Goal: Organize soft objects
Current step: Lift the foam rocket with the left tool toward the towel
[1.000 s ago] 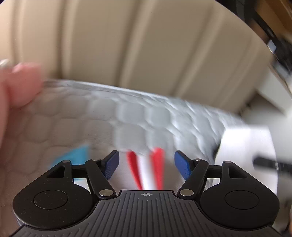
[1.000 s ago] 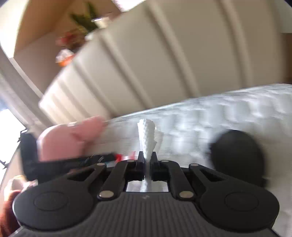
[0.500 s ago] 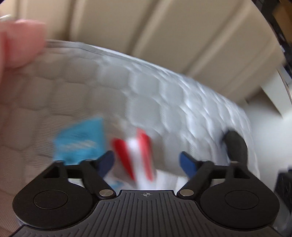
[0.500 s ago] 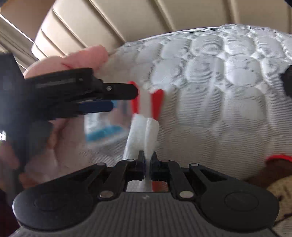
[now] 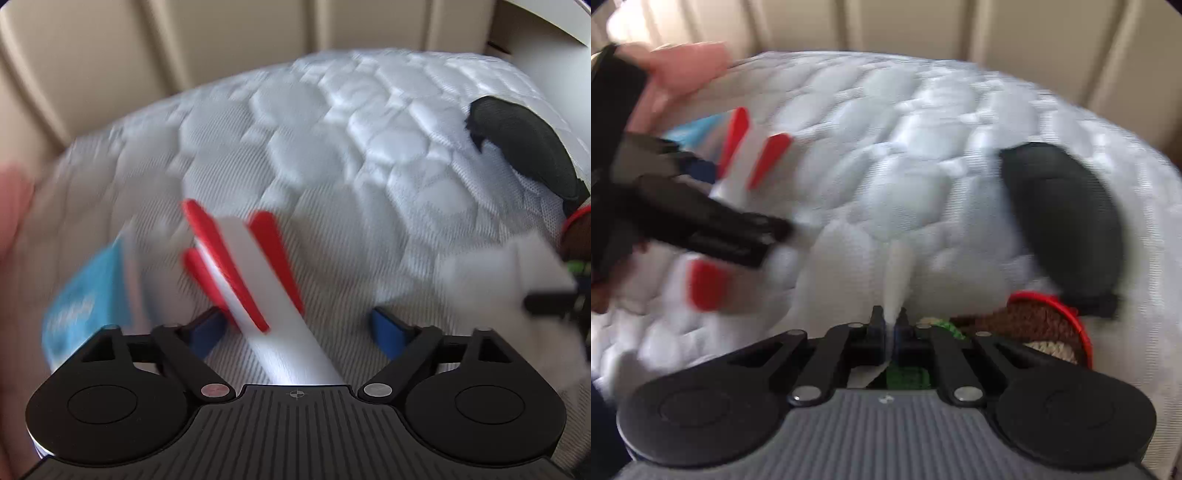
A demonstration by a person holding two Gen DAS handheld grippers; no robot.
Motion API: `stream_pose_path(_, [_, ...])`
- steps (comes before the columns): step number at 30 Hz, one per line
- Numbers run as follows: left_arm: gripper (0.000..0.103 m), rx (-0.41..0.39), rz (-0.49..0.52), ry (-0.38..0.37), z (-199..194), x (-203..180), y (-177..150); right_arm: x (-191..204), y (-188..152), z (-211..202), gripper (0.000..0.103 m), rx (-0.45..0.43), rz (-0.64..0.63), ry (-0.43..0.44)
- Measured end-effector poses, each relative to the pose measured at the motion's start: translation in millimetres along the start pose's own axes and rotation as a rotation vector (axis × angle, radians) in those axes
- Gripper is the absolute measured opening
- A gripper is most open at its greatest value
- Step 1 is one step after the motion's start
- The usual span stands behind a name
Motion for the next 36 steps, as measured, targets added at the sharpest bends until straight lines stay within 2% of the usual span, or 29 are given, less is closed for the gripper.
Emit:
stream_pose_path(1, [0.075,-0.024,0.028,0.002,0.9,-5.7,3.2,-8.7,2.9,0.5,0.006,-0.008,0.032,-0.008])
stream_pose_path(3, [0.049,-0.067,0.084,-0.011,-0.1,-18.4,9.3,-27.5,8.5,-2.9,0.006,-0.025,0.109,0.002])
stream_pose_path(4, [0.046,-0.077,0.098,-0.031,-1.9,-24.7,11.0,-37.0,11.1,-7.4,0.006,-0.039,0.151,0.011])
stream_pose_path(9, [0.043,-0.130,0.118,-0.127,-16.2,-44.8,15.0,-58.6,29.9,-22.5,0.006,-0.118,0.283,0.037])
stream_pose_path(13, [0.043,-0.213,0.176,-0.226,-38.5,-66.2,19.8,-67.0,34.4,-14.8,0.006,-0.109,0.334,0.034])
stream_pose_path(15, [0.044,-0.241,0.205,-0.259,-50.0,-73.6,18.4,-71.7,31.5,-16.3,0.006,-0.119,0.358,0.048])
stream_pose_path(19, [0.048,-0.261,0.215,-0.251,-74.5,-71.1,13.7,-72.3,36.5,-29.8,0.006,-0.190,0.389,0.120])
stream_pose_path(21, [0.063,-0.281,0.172,-0.199,-91.1,-59.0,13.5,-66.2,40.8,-35.6,0.006,-0.213,0.403,0.177])
stream_pose_path(23, [0.072,-0.324,0.098,-0.115,-107.6,-40.8,16.2,-57.3,49.5,-42.3,0.006,-0.238,0.421,0.260])
stream_pose_path(25, [0.074,-0.354,0.012,-0.049,-117.2,-21.4,19.9,-44.7,60.1,-45.0,0.006,-0.266,0.415,0.299])
stream_pose_path(28, [0.073,-0.358,-0.087,-0.054,-120.7,-1.4,17.5,-23.3,75.2,-30.2,0.006,-0.251,0.372,0.272])
stream_pose_path(30, [0.073,-0.334,-0.107,-0.071,-117.4,2.3,14.3,-9.5,78.6,-12.3,0.006,-0.199,0.342,0.252])
stream_pose_path(32, [0.073,-0.295,-0.115,-0.111,-111.5,2.2,11.3,1.1,73.4,5.5,0.006,-0.135,0.290,0.179])
stream_pose_path(34, [0.081,-0.197,-0.120,-0.211,-99.6,-5.3,1.9,3.4,62.3,16.5,0.006,-0.098,0.227,0.097])
stream_pose_path(36, [0.084,-0.095,-0.119,-0.284,-75.6,-13.9,-4.8,-2.1,50.6,22.5,0.006,-0.072,0.194,0.022])
Point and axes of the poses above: each gripper's, at about its wrist camera, not at the fingertips, and z roughly the way its jaws point, x to its left, y to its top, the point moved 5 cm from there along z, roughly the way its jaws point, and after that the axes turned 14 degrees about -y, right-handed, at the moved point
